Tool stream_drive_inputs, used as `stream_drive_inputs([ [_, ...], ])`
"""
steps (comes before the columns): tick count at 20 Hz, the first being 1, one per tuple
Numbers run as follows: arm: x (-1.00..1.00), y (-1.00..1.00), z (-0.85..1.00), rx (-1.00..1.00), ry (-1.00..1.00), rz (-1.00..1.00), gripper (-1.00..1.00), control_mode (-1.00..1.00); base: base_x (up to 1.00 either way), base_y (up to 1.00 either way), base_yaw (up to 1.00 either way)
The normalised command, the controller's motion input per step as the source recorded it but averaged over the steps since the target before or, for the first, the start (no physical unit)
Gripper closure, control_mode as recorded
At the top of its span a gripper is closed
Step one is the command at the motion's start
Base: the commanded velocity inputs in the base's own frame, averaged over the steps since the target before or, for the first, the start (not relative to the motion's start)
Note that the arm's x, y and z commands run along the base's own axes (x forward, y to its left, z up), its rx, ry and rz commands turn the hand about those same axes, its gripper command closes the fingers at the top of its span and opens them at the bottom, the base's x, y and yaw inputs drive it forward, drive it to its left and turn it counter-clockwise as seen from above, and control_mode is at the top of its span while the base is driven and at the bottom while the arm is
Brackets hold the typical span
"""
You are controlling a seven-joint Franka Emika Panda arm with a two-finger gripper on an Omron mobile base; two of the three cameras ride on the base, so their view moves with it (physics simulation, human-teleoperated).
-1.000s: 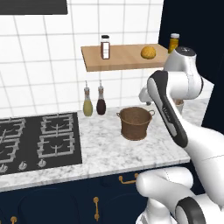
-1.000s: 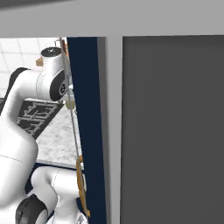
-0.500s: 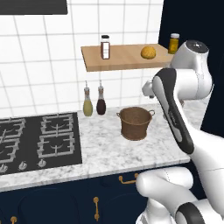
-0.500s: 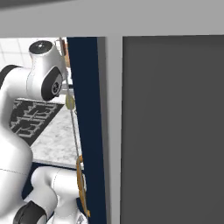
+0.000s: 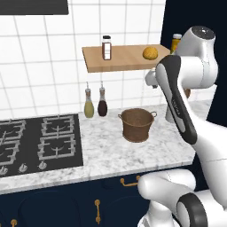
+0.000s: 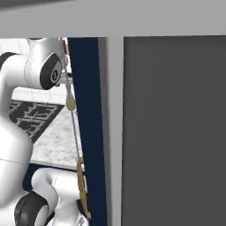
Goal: Open the cabinet, pick up the bread from the cabinet and place it in the basket. Then move the basket to the dining counter.
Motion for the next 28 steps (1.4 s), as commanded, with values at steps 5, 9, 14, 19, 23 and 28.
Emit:
stream_drive_inputs([
  [5, 0.26, -0.13, 0.06, 0.00, -0.04, -0.02, -1.00, -1.00, 0.00, 0.00, 0.00],
  [9, 0.44, -0.11, 0.23, 0.00, 0.00, -0.05, -1.00, -1.00, 0.00, 0.00, 0.00],
  [14, 0.47, -0.23, 0.20, 0.00, 0.00, -0.01, -1.00, -1.00, 0.00, 0.00, 0.00],
  [19, 0.66, -0.12, 0.15, 0.00, 0.00, 0.00, -1.00, -1.00, 0.00, 0.00, 0.00],
  [23, 0.48, -0.03, 0.01, 0.00, 0.00, 0.00, -1.00, -1.00, 0.00, 0.00, 0.00],
  [28, 0.59, 0.00, 0.00, 0.00, 0.00, 0.00, -1.00, -1.00, 0.00, 0.00, 0.00],
])
